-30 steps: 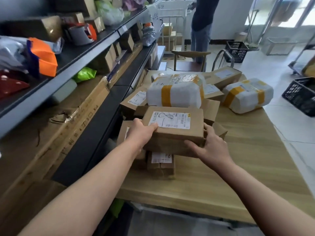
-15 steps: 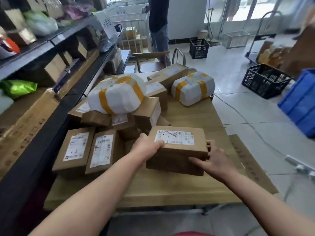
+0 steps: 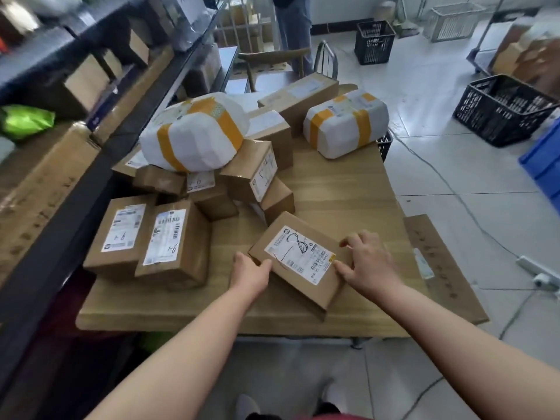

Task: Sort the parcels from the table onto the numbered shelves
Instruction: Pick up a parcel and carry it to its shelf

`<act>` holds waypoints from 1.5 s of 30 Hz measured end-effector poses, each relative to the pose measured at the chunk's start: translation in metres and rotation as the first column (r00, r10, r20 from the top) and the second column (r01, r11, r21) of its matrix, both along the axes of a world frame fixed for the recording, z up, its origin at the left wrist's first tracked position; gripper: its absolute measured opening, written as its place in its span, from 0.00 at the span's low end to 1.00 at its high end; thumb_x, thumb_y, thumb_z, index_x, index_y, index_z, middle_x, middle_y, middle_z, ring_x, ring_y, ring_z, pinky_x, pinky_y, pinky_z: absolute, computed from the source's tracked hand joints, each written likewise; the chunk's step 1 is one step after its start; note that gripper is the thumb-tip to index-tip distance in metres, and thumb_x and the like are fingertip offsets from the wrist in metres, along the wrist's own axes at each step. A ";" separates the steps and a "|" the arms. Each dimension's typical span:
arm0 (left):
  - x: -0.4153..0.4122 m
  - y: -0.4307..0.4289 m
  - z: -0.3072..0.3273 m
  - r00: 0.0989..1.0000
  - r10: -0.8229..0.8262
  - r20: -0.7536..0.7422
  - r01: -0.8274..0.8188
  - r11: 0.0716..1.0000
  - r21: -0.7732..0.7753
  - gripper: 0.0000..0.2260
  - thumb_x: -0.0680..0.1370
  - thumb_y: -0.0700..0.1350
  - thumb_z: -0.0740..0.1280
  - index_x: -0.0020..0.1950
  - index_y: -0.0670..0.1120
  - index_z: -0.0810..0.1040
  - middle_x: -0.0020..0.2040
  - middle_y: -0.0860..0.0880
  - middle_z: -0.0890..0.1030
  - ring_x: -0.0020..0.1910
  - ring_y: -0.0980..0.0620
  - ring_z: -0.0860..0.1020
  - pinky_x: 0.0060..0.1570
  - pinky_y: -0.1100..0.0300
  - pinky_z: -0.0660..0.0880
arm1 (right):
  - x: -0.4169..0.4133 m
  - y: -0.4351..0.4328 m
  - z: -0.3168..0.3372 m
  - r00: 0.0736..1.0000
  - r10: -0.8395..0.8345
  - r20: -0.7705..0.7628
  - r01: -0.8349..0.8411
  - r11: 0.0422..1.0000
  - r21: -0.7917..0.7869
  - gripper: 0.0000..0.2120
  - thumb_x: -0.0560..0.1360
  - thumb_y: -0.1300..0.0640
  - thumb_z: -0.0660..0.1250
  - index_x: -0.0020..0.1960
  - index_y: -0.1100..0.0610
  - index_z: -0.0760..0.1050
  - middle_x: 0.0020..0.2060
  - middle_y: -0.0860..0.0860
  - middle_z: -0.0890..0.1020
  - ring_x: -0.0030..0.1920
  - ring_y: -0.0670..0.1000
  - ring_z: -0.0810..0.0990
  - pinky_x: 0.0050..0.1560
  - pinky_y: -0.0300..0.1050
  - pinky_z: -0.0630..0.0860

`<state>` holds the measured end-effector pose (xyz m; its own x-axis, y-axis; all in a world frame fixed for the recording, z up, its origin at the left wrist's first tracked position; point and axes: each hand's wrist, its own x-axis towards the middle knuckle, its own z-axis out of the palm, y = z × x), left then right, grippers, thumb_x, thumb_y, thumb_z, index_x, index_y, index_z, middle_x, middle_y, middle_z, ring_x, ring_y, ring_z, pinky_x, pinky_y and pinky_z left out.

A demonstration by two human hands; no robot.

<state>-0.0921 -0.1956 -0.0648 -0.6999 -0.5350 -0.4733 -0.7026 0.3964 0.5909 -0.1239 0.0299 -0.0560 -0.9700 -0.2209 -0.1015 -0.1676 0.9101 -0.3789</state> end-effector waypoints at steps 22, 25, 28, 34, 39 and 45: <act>0.042 0.018 -0.021 0.994 0.010 -0.113 0.018 0.969 0.245 0.20 0.82 0.49 0.62 0.74 0.51 0.64 0.66 0.48 0.77 0.63 0.45 0.75 0.65 0.50 0.70 | 0.022 -0.032 -0.021 0.906 0.161 0.390 -0.012 0.934 -0.358 0.38 0.76 0.51 0.68 0.78 0.43 0.49 0.74 0.48 0.65 0.71 0.50 0.68 0.65 0.41 0.65; 0.056 0.016 -0.024 0.989 0.056 -0.136 -0.018 0.963 0.270 0.21 0.82 0.50 0.59 0.75 0.55 0.63 0.67 0.49 0.76 0.64 0.46 0.74 0.67 0.50 0.69 | 0.037 -0.035 -0.021 0.920 0.152 0.361 -0.045 0.956 -0.289 0.38 0.76 0.47 0.66 0.78 0.40 0.47 0.74 0.46 0.65 0.71 0.51 0.68 0.62 0.43 0.66; 0.083 0.009 -0.024 0.984 0.106 -0.141 -0.064 0.959 0.275 0.21 0.83 0.51 0.57 0.76 0.55 0.62 0.69 0.50 0.74 0.67 0.46 0.72 0.68 0.51 0.67 | 0.061 -0.044 -0.020 0.926 0.184 0.329 -0.105 0.964 -0.245 0.38 0.76 0.45 0.66 0.78 0.41 0.47 0.74 0.45 0.64 0.71 0.50 0.67 0.62 0.43 0.66; 0.189 -0.019 -0.020 0.954 0.275 -0.119 -0.230 0.928 0.294 0.20 0.84 0.49 0.56 0.76 0.57 0.62 0.68 0.52 0.74 0.66 0.48 0.72 0.65 0.54 0.68 | 0.144 -0.081 -0.016 0.883 0.345 0.318 -0.269 0.927 -0.261 0.38 0.76 0.43 0.66 0.78 0.41 0.48 0.74 0.44 0.64 0.71 0.49 0.67 0.64 0.44 0.65; 0.319 -0.043 -0.009 0.885 0.451 -0.118 -0.391 0.856 0.339 0.20 0.84 0.46 0.56 0.77 0.53 0.62 0.69 0.52 0.73 0.65 0.51 0.72 0.61 0.60 0.67 | 0.241 -0.124 -0.007 0.774 0.519 0.364 -0.451 0.854 -0.258 0.38 0.75 0.41 0.65 0.78 0.39 0.48 0.72 0.44 0.68 0.67 0.49 0.71 0.62 0.44 0.68; 0.483 -0.056 0.003 0.744 0.658 -0.114 -0.598 0.733 0.324 0.17 0.84 0.47 0.57 0.74 0.54 0.66 0.63 0.55 0.75 0.57 0.54 0.73 0.56 0.60 0.69 | 0.366 -0.173 0.009 0.580 0.727 0.369 -0.697 0.676 -0.237 0.36 0.77 0.40 0.63 0.78 0.41 0.48 0.71 0.46 0.69 0.66 0.50 0.72 0.64 0.46 0.70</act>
